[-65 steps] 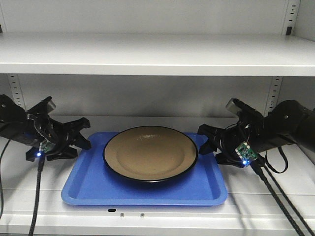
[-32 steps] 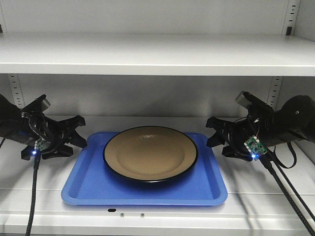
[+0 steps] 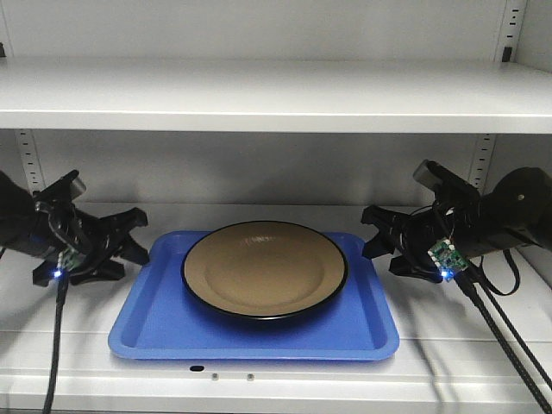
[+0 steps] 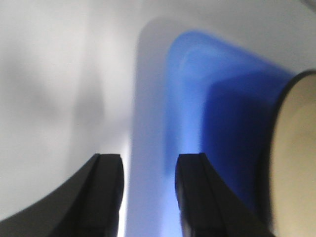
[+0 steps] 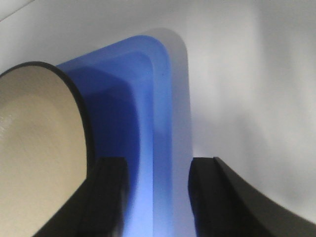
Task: Place disk in tray to left cabinet
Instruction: 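Open both grippers and withdraw the left gripper from the tray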
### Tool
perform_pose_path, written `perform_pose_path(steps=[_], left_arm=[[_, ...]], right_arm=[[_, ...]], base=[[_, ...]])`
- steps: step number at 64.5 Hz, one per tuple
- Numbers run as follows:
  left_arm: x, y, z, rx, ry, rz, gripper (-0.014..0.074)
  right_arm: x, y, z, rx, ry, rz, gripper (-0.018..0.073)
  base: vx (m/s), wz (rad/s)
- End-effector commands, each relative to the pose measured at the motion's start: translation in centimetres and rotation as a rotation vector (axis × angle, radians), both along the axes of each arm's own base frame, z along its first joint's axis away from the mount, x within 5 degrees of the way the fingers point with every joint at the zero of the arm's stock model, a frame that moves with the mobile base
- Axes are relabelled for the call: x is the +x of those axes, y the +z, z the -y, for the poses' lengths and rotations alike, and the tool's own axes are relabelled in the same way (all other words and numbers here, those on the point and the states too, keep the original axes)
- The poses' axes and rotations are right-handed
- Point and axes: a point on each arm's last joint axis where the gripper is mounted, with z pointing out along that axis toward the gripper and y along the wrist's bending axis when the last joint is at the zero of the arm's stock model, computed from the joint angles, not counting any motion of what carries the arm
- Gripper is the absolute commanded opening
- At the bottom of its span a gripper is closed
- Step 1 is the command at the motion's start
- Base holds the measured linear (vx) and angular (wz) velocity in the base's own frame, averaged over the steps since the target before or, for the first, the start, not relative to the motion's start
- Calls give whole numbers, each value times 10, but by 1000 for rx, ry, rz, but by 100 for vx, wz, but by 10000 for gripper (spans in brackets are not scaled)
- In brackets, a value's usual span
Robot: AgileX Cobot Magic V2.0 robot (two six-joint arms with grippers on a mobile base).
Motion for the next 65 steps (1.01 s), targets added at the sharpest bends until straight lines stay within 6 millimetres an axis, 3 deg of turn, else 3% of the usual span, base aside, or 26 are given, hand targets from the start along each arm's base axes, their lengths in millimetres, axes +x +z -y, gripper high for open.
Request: perform_pose_path(steps=[1,8,19,35,48,57,65], left_arm=[[-23,40,-3,-24,59,157,397],[-54,37,-11,-8,144,222,397],[-123,35,-24,26,236,327,375],[-223,17,-41,127,305,522,200],[-293,-18,-50,403,191,672,-10],[-330,-46,-55,470,193,743,-7],[-351,-74,-56,481,198,782,-6]], right_arm=[[-6,40,2,32,-27,138,375],[-6,40,2,32,-27,138,375],[-6,40,2,32,-27,138,375],[-6,40,2,32,-27,138,375],[-6,39,2,32,-27,138,375],[-6,39,2,32,-27,138,375],[-6,39,2,32,-27,138,375]], base=[[0,0],[0,0],[0,0],[0,0],[0,0],[0,0],[0,0]])
